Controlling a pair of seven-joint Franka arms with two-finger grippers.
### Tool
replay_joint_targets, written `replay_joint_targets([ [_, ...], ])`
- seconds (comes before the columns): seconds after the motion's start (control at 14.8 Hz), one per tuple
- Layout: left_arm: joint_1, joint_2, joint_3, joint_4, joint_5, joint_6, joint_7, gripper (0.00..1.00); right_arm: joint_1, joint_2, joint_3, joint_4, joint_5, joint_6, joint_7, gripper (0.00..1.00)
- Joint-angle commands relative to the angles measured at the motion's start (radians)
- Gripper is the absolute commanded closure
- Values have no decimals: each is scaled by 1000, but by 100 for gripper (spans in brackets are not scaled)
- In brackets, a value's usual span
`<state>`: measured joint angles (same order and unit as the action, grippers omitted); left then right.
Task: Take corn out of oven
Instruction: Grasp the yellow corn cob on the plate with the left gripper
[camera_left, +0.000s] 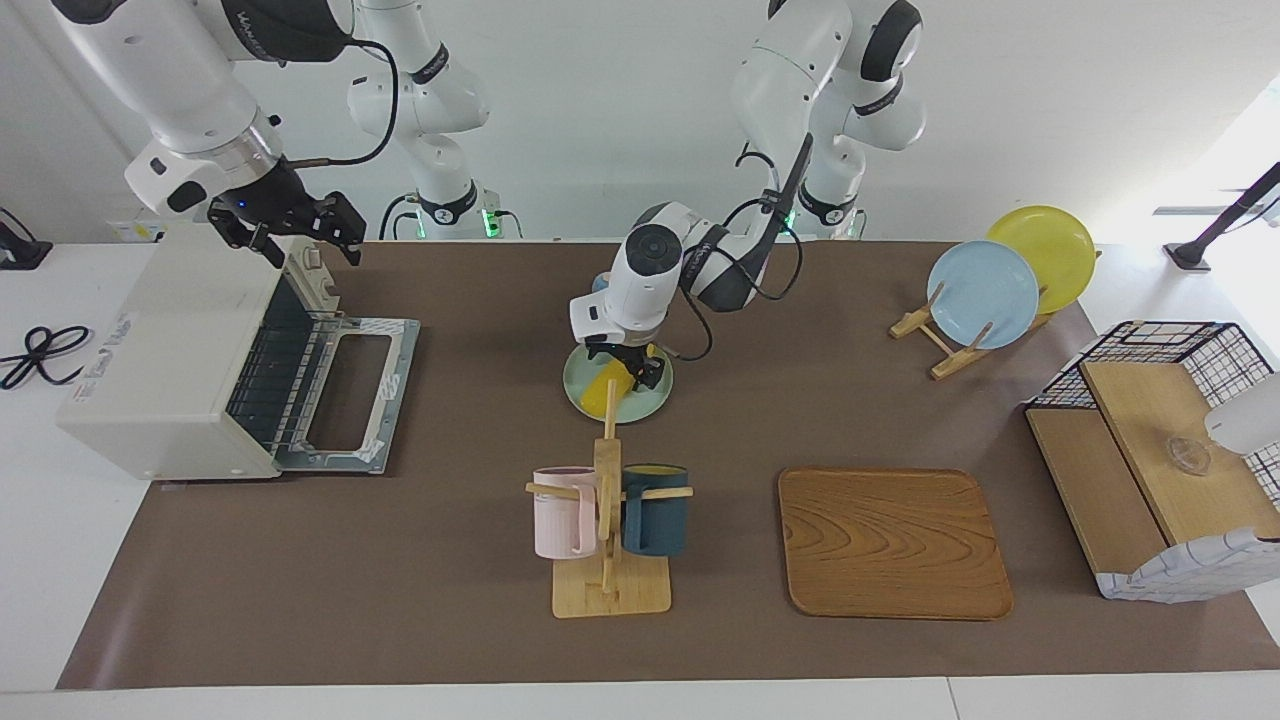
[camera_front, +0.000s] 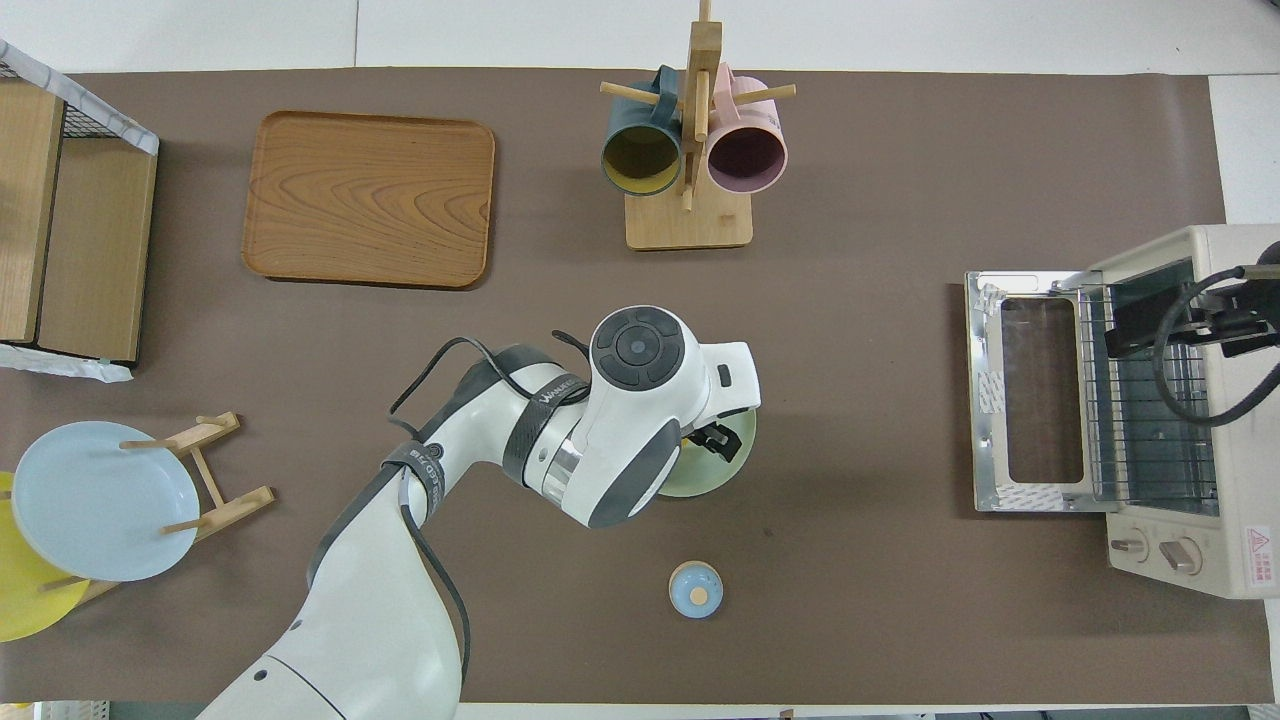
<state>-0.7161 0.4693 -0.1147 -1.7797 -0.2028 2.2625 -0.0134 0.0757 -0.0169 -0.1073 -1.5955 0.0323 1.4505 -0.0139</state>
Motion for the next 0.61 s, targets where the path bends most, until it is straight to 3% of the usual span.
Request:
replay_joint_targets([
  [0.0,-16,-23,18,-29,17,22,-31,35,-1,-21,3,-21,-14,1,-11,0],
  [0.2,-13,-23,18,-23,16,0,-72,93,3,-21,4,-21,-9,-4,-12,0],
  [0.27,-13,-23,18,-20,16,-4,-98,100,1,-21,4,-21,-9,-4,-12,0],
  [0.54,3,-31,20,17,9,-76,-117,100,7,-23,6,-21,-12,-13,-11,0],
])
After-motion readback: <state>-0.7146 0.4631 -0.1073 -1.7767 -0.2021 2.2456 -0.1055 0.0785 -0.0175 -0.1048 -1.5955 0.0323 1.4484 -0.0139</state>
